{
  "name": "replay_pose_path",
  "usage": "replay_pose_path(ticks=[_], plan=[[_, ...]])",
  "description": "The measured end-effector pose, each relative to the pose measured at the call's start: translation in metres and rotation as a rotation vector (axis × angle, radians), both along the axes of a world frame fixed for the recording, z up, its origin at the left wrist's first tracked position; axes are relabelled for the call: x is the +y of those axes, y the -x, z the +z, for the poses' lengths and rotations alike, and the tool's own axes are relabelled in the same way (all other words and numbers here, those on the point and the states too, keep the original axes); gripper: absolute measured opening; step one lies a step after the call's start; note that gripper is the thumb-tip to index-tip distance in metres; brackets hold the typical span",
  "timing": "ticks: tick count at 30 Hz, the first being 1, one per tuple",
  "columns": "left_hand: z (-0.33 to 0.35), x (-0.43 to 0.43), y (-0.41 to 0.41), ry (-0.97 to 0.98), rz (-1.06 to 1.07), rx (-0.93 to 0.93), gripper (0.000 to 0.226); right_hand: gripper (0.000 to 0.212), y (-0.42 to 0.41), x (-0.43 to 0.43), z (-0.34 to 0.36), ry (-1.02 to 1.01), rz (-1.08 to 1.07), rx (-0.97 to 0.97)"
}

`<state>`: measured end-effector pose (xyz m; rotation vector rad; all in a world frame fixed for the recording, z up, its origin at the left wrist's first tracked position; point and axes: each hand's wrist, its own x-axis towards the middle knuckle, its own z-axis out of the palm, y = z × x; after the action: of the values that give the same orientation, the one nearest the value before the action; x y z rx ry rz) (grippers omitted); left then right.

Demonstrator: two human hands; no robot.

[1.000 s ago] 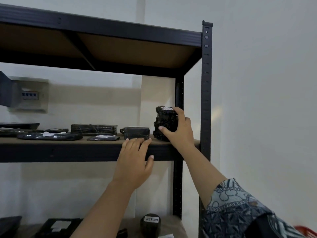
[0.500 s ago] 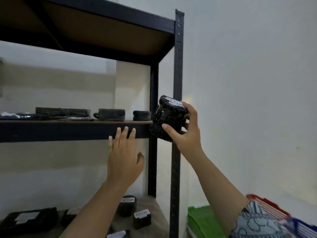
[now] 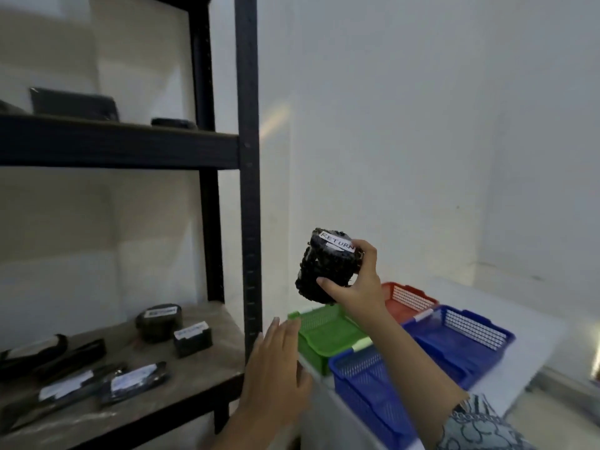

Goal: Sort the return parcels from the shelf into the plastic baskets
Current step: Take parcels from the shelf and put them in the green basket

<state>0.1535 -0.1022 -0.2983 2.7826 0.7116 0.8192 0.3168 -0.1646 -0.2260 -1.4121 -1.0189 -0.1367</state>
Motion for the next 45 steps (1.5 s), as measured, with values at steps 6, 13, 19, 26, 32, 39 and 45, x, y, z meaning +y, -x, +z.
replay_pose_path(ticks=[6, 13, 19, 26, 32, 39, 45], plan=[[-0.053, 0.000, -0.050, 0.114, 0.010, 0.117, 0.077, 0.106, -0.067, 0.009, -0.060, 0.187, -0.004, 0.099], [-0.098, 0.032, -0.148, 0.278, 0.110, 0.108, 0.075, 0.099, -0.165, 0.062, -0.121, 0.329, 0.062, 0.118], [-0.138, 0.067, -0.235, 0.442, 0.256, 0.149, 0.073, 0.095, -0.247, 0.114, -0.168, 0.454, 0.132, 0.147], [-0.178, 0.108, -0.294, 0.566, 0.393, 0.191, 0.077, 0.090, -0.314, 0.182, -0.218, 0.552, 0.269, 0.234], [-0.210, 0.127, -0.313, 0.653, 0.475, 0.128, 0.080, 0.093, -0.339, 0.243, -0.268, 0.704, 0.339, 0.259], [-0.230, 0.126, -0.318, 0.716, 0.420, 0.013, 0.077, 0.097, -0.352, 0.293, -0.303, 0.725, 0.407, 0.318], [-0.231, 0.126, -0.317, 0.708, 0.395, 0.001, 0.080, 0.093, -0.348, 0.313, -0.312, 0.777, 0.469, 0.276]])
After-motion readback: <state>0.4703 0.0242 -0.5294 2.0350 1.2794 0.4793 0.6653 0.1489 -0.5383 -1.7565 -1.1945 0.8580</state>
